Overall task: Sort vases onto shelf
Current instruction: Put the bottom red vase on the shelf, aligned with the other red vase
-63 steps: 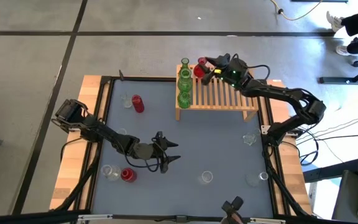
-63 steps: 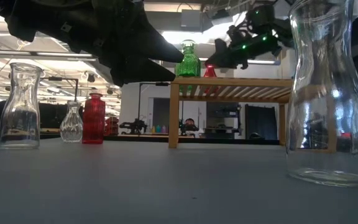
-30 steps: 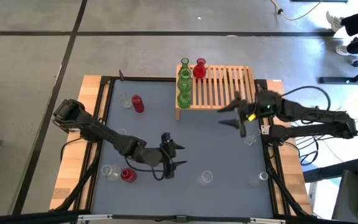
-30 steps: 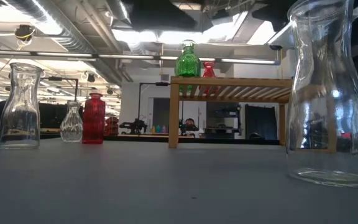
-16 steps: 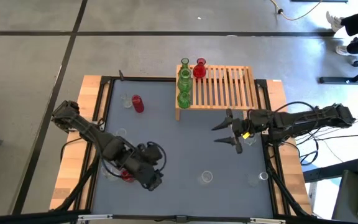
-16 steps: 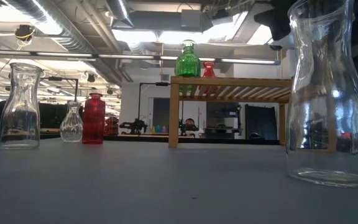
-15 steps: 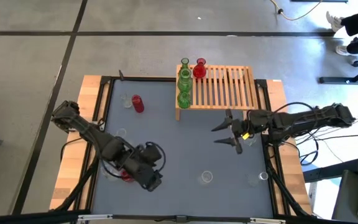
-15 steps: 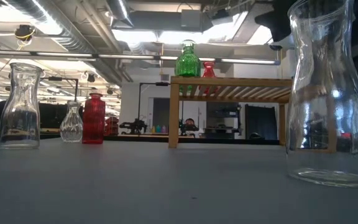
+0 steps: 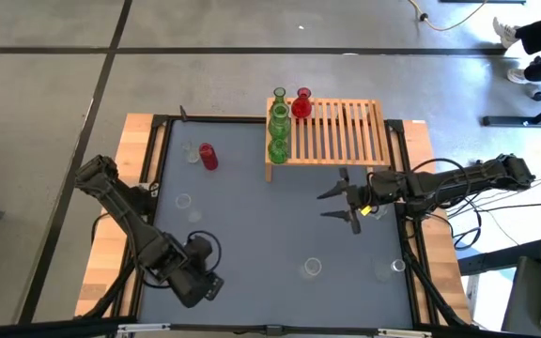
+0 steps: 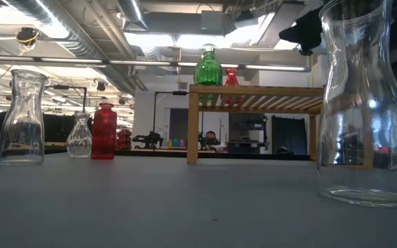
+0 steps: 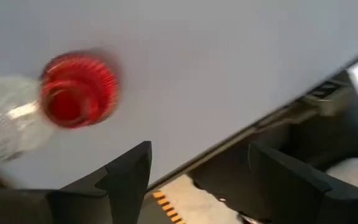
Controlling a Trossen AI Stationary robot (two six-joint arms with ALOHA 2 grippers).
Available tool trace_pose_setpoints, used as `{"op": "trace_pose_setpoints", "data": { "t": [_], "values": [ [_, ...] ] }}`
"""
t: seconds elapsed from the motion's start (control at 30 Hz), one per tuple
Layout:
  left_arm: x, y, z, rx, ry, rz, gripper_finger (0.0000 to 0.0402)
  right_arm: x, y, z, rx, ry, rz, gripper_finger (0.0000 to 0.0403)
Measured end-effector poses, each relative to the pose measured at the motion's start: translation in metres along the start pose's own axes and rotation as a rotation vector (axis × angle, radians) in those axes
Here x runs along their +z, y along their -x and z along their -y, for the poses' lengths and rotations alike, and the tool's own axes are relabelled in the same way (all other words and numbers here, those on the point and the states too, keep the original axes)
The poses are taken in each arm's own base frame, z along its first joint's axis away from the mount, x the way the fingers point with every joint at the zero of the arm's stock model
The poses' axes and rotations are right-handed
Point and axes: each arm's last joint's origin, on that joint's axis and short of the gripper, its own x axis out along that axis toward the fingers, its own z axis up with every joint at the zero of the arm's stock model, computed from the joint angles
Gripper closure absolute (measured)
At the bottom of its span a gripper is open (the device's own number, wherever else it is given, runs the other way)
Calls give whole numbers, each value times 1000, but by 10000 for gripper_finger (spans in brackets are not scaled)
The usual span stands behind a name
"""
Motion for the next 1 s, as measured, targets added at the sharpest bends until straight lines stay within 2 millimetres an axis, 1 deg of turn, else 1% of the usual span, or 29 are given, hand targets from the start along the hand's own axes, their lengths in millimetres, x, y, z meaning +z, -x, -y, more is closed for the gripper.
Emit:
{"op": "trace_pose_setpoints", "data": {
  "t": [0.2,0.33,0.47,0.67,0.83,1.0],
  "values": [
    [3,-15,-10,57,1,45,140,8,0,1,-23,49,76,194],
    [6,-21,-13,79,-2,58,140,10,1,2,-26,62,96,194],
    [6,-21,-13,80,-7,59,140,10,1,2,-27,83,96,194],
    [8,-11,-16,133,-7,79,140,10,1,2,-27,83,97,194],
    [8,-15,-19,158,-8,70,140,10,1,2,-27,82,97,194],
    [7,-20,-19,141,-7,64,140,10,1,2,-27,81,94,194]
  ]
}}
